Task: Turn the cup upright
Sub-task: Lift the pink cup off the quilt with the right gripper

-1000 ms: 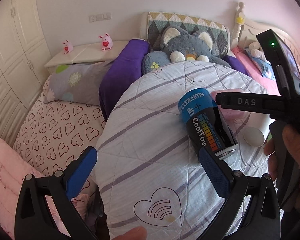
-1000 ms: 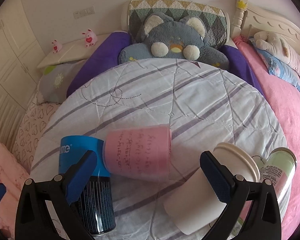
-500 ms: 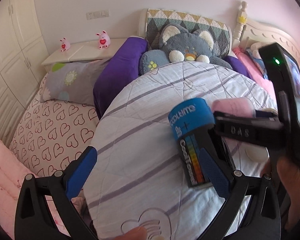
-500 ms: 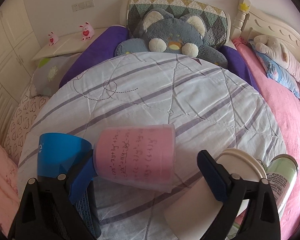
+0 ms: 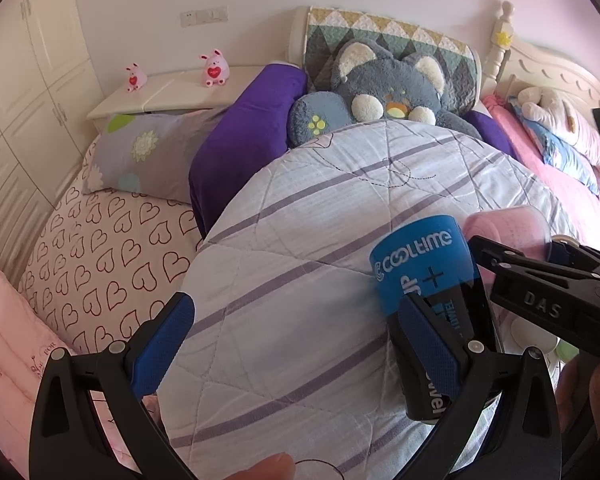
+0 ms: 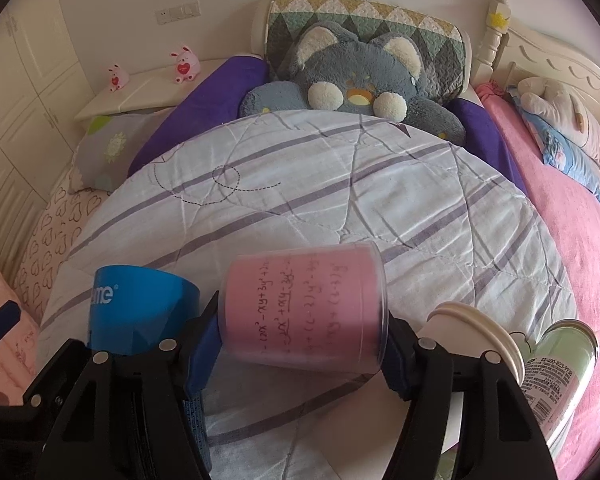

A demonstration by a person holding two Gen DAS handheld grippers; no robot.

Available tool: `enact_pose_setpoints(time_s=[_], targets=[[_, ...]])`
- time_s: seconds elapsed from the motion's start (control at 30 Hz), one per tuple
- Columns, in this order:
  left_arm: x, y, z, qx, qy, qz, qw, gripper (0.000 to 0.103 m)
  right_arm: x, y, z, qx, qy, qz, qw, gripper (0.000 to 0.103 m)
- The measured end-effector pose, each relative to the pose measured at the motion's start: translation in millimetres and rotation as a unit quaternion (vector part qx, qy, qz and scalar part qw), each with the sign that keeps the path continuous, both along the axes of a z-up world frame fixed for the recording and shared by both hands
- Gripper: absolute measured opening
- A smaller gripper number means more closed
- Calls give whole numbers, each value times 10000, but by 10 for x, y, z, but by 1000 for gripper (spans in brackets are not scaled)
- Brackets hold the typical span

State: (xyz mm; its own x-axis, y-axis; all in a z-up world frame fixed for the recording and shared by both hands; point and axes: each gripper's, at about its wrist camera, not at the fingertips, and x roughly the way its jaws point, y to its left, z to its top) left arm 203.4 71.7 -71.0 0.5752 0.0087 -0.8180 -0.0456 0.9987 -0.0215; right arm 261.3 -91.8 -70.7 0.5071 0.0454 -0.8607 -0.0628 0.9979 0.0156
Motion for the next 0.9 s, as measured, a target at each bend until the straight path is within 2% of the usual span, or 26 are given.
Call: enact_pose_setpoints(time_s=[0.27, 0.47, 0.73, 0.9], targets=[[-11, 27, 53, 51, -50, 24, 10000, 103, -84, -33, 71, 221, -78, 119, 9997, 68], [-102, 52, 137, 96, -93, 57, 9999, 103, -236, -34, 279, 372, -321, 316, 9983, 68], [-477, -9, 305, 195, -232, -19, 9995, 103, -989, -168, 743, 447, -781, 562, 9944, 68], [-853, -154, 282, 283, -168, -160, 9993, 103, -1527, -255, 738, 306, -725, 635, 9949, 68]])
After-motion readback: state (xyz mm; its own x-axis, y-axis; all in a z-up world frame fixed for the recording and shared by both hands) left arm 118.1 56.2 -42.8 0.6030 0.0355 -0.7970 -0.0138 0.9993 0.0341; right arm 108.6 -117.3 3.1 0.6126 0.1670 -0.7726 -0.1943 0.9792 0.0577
